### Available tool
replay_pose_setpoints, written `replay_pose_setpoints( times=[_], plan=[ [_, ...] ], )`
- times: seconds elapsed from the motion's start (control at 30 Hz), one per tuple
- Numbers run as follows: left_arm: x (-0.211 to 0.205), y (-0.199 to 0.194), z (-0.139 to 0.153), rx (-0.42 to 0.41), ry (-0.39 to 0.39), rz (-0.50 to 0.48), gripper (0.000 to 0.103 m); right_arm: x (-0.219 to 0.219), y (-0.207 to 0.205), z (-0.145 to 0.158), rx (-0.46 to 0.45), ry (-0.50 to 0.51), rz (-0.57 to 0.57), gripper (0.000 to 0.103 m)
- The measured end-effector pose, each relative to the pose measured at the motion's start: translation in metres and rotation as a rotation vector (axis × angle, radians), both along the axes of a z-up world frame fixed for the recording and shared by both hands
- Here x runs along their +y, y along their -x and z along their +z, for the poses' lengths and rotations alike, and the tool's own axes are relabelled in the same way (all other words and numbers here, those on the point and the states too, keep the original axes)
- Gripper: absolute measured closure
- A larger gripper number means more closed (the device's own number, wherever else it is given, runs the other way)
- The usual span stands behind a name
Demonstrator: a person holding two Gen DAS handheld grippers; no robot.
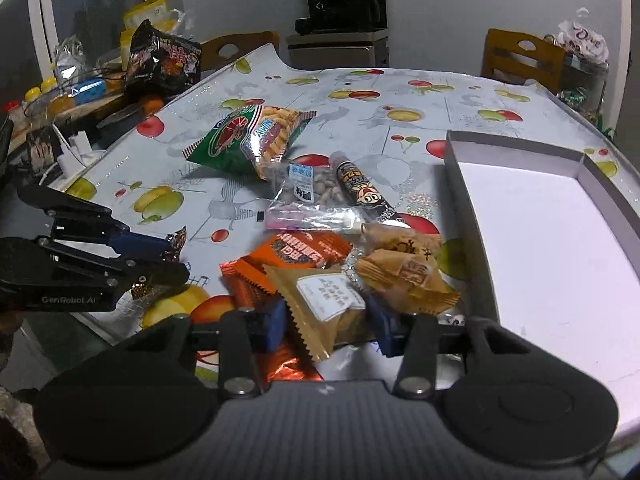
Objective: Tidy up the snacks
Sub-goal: 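Carry the bonbon with the left tool while the right tool carries the pastry over the box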
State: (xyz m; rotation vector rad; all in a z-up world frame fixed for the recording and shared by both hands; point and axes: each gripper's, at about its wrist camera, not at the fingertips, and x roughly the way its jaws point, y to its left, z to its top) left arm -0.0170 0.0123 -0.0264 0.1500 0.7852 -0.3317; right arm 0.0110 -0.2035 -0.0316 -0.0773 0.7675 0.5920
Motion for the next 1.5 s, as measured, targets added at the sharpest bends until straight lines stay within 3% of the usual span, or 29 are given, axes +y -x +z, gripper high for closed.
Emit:
replay_pose_setpoints(
  times=[0.37,0.8,1.17,1.5],
  plan=[
    [-0.012,-0.003,0.017,-0.054,-0.011,-0.033,0.078,-0.014,0.01,0.021,-0.045,-0.096,0.021,0.063],
    [-0.059,-0.026,0.038,-0.145,-0.015,-0.137,0.078,-0.05,0.026,0.048,-0.13,-0.182,-0.039,0.064],
    [-0.126,-0.046,0.037,-0.155,0.059,-0.253,0.078,-0.118,0.028,0.047,-0.166,-0.173,-0.253,0.064],
    [-0.186,-0.056,0.031,-0.165,0.052,-0.354,0.078,-0.171,0.036,0.047,-0.249,-0.123,-0.423,0.064]
  ],
)
